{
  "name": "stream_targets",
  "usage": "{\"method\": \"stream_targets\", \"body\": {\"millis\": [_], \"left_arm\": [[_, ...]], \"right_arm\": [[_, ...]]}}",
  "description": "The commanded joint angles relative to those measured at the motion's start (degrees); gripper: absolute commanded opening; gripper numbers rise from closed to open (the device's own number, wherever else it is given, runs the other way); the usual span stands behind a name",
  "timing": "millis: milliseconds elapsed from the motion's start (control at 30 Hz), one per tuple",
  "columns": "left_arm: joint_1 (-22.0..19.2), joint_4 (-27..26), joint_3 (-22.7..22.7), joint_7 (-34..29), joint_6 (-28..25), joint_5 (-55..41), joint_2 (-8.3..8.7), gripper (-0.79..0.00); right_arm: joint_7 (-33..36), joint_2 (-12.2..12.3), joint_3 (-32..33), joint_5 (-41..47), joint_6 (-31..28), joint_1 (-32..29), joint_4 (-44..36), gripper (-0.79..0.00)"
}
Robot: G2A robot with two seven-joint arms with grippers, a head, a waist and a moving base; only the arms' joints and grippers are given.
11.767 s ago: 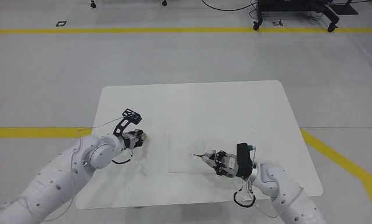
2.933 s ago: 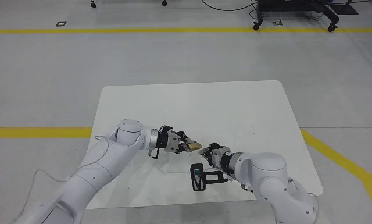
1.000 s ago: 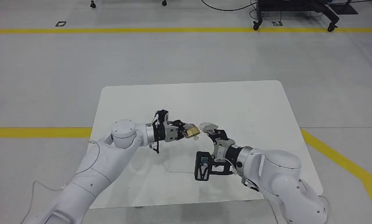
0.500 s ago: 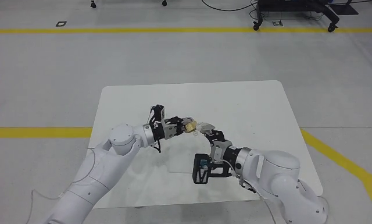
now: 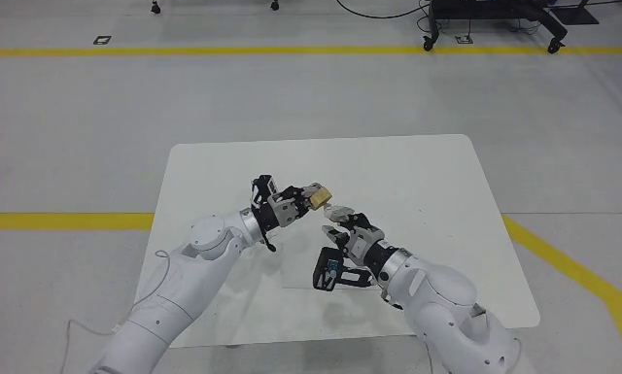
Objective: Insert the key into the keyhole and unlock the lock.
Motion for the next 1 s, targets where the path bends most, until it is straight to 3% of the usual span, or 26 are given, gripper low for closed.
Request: {"method": "stream_targets", "body": {"millis": [0, 433, 667, 767, 800, 833, 967], "left_arm": [[-0.13, 0.44, -0.13, -0.27, 0.05, 0.14, -0.16, -0.785], [0.03, 0.46, -0.60, -0.13, -0.42, 4.85, -0.79, -0.785], [0.29, 0.03, -1.12, -0.09, 0.28, 6.40, -1.04, -0.785], [0.31, 0.05, -1.25, -0.59, 0.92, 6.77, -1.17, -0.785], [0.25, 0.13, -1.33, -0.70, 1.13, 6.80, -1.22, -0.785], [0.22, 0.21, -1.37, -0.79, 1.24, 6.93, -1.27, -0.785], [0.18, 0.37, -1.58, -1.07, 1.38, 7.38, -1.48, -0.785]], "right_arm": [[0.13, -0.26, -0.80, 0.28, -0.49, 0.87, 0.44, -0.459], [7.37, -1.51, -2.80, -3.74, -0.30, 2.85, 0.58, -0.449], [9.09, -2.22, -3.71, -3.75, -1.26, 4.00, 1.66, -0.489], [9.73, -2.51, -3.82, -3.30, -1.57, 4.41, 2.26, -0.603], [9.83, -2.60, -3.83, -3.05, -1.60, 4.51, 2.44, -0.727], [9.87, -2.69, -3.84, -2.85, -1.66, 4.60, 2.60, -0.785], [10.15, -3.00, -3.84, -2.26, -1.96, 4.86, 3.16, -0.785]]}}
